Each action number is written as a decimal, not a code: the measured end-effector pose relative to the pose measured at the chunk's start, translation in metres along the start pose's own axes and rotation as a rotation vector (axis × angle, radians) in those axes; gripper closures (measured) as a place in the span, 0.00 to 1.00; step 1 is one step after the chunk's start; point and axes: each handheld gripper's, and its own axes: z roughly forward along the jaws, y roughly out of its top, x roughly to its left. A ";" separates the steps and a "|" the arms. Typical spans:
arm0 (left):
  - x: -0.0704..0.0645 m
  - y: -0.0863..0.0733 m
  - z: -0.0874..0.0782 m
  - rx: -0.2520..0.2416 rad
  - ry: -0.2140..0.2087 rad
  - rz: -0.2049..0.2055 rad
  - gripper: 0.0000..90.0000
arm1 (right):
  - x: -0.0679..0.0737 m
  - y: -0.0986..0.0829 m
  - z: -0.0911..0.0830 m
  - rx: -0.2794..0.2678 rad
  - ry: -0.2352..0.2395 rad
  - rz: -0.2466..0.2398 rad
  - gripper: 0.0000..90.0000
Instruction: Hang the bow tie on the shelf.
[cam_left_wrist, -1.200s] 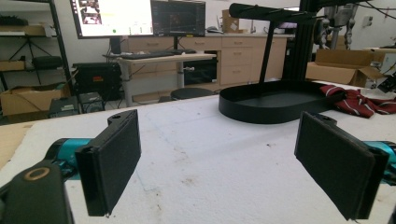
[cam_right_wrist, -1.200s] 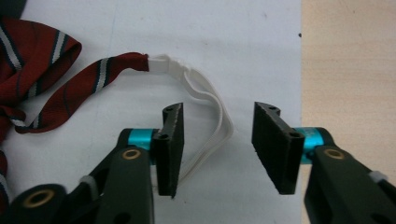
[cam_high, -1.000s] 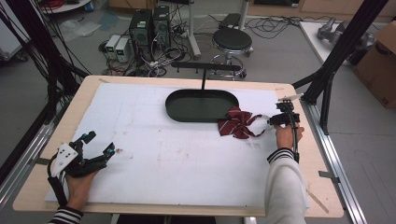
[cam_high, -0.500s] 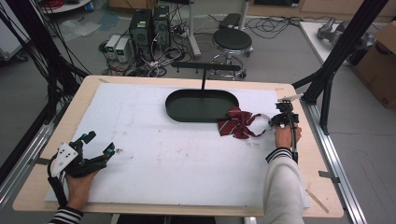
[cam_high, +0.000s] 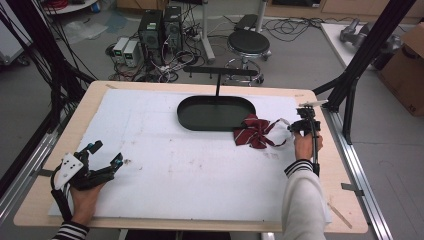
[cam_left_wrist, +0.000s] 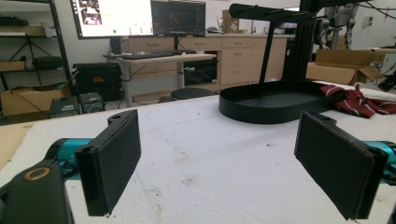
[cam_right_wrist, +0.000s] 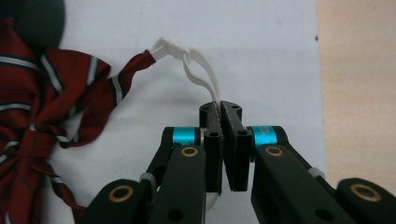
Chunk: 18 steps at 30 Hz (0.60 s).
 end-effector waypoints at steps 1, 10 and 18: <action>0.000 0.000 0.000 0.000 0.000 0.000 0.17 | 0.002 0.001 -0.002 -0.016 0.000 -0.013 0.97; 0.000 0.000 -0.001 -0.002 -0.001 0.000 0.17 | 0.026 0.005 -0.036 -0.236 -0.024 -0.157 0.97; 0.000 0.000 -0.001 -0.001 0.000 0.003 0.17 | 0.044 0.003 -0.065 -0.418 -0.002 -0.253 0.97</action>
